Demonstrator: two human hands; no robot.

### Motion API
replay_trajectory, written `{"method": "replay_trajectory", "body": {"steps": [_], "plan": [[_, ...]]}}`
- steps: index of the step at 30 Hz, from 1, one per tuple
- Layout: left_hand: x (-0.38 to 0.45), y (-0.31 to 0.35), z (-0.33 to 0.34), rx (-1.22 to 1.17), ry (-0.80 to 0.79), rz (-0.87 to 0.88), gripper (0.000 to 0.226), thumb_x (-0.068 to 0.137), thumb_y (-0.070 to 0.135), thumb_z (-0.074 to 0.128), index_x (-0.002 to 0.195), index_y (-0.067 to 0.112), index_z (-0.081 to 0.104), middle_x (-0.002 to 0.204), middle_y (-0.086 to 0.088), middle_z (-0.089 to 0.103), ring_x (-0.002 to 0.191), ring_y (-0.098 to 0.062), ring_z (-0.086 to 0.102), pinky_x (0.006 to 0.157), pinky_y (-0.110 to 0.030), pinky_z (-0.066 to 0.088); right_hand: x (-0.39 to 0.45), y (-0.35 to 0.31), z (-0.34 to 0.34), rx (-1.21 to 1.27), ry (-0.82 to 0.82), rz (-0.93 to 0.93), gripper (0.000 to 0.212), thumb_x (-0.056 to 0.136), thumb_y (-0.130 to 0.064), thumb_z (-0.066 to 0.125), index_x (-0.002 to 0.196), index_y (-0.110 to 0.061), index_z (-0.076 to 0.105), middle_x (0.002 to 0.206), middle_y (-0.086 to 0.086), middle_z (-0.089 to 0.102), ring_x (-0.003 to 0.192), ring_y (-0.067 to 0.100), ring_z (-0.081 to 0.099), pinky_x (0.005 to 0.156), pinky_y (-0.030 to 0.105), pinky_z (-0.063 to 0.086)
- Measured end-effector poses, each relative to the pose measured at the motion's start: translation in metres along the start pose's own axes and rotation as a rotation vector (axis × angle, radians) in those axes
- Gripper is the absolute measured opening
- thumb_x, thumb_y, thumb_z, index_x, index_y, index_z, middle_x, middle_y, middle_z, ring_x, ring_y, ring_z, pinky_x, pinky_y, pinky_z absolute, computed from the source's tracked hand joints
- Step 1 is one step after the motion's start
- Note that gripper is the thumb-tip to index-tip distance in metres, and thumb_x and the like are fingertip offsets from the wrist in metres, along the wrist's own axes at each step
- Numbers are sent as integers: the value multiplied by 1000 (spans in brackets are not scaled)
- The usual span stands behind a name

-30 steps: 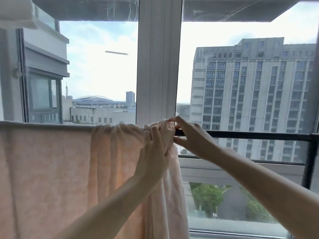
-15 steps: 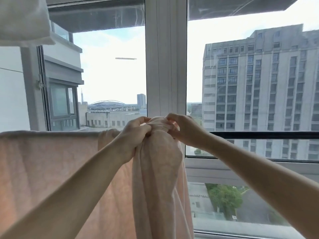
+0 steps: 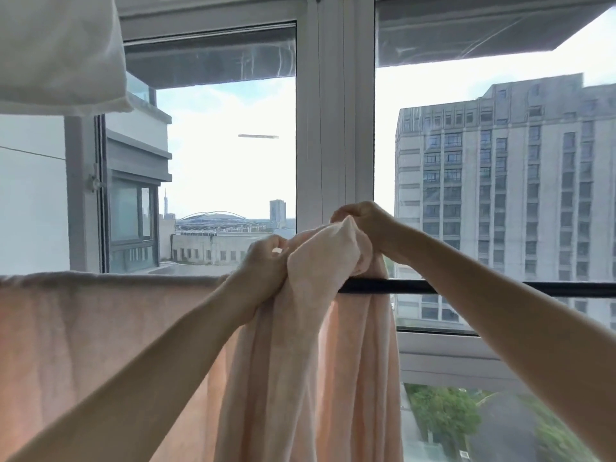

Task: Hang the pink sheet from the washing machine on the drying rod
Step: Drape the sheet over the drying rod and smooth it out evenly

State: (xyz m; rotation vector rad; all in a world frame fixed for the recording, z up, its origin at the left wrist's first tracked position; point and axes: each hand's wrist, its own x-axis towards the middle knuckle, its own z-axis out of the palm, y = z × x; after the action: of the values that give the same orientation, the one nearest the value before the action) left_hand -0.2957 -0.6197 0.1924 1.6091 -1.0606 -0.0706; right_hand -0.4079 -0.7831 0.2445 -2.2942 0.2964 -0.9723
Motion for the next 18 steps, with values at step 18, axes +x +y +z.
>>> {"method": "replay_trajectory", "body": {"steps": [18], "plan": [[-42,-13,61,709,66,455,69,82,67,54,135,24,41,137,9,50,124,-16,49,101,-33,40,-60,26,-14,-358,-195,-192,30,86,-21,69,114,-16,58,109,-8,62,101,9,62,81,16,53]]}}
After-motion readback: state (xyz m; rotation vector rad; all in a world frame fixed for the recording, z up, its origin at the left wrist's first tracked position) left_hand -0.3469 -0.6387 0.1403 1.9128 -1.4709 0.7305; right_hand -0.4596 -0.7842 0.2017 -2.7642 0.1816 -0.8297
